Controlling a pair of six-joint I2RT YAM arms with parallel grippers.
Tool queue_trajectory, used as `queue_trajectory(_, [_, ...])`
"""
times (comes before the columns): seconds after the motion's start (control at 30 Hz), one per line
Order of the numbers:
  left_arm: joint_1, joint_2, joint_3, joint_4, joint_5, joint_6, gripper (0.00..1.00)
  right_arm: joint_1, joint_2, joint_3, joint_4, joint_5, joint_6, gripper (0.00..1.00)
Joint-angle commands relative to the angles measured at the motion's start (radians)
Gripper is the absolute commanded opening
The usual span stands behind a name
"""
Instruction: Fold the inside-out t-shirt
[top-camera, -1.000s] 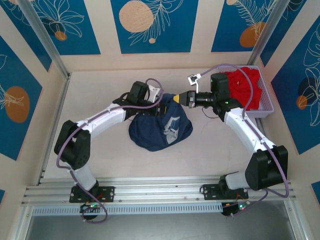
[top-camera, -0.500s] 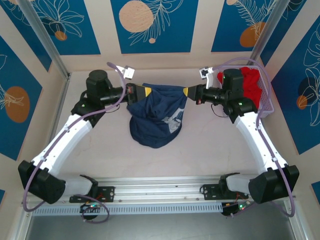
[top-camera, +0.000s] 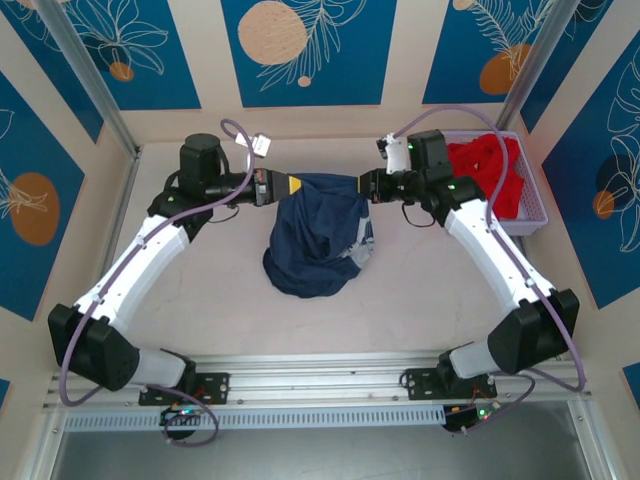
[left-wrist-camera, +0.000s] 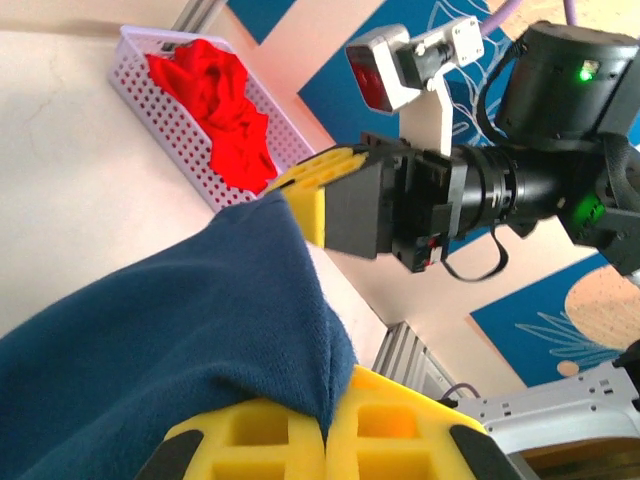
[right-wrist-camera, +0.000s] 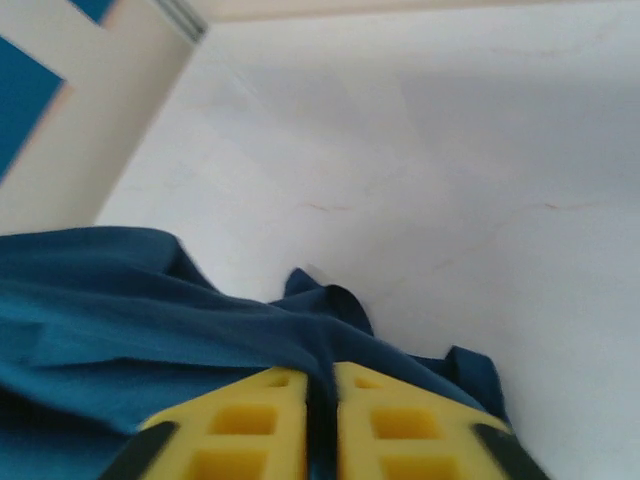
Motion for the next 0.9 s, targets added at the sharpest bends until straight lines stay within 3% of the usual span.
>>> queue_trajectory(0.0, [0.020, 0.012, 0.052, 0.000, -0.039, -0.051, 0.00, 0.027, -0.007, 0.023, -0.105, 0.203, -0.096, 0.28])
queue_trajectory(0.1, [0.015, 0.028, 0.052, 0.005, -0.060, -0.077, 0.00, 0.094, -0.127, -0.103, 0.006, 0.236, -0.187, 0.39])
queue_trajectory(0.27, [0.009, 0.035, 0.053, 0.012, -0.069, -0.088, 0.00, 0.234, -0.281, -0.341, 0.197, 0.115, -0.258, 0.47])
queue_trajectory(0.4, [0.006, 0.034, 0.053, 0.018, -0.070, -0.092, 0.00, 0.350, -0.221, -0.440, 0.324, 0.207, -0.222, 0.50])
queue_trajectory(0.63, [0.004, 0.031, 0.053, 0.011, -0.066, -0.088, 0.00, 0.355, -0.058, -0.447, 0.486, 0.353, -0.175, 0.54])
queue_trajectory(0.67, [0.004, 0.030, 0.053, 0.009, -0.069, -0.085, 0.00, 0.355, -0.040, -0.442, 0.490, 0.376, -0.175, 0.51])
queue_trajectory(0.77, [0.005, 0.025, 0.055, -0.027, -0.119, -0.064, 0.00, 0.352, -0.030, -0.412, 0.459, 0.426, -0.174, 0.24])
queue_trajectory(0.87, [0.015, 0.026, 0.061, -0.087, -0.253, -0.048, 0.00, 0.336, -0.093, -0.396, 0.386, 0.380, -0.174, 0.01])
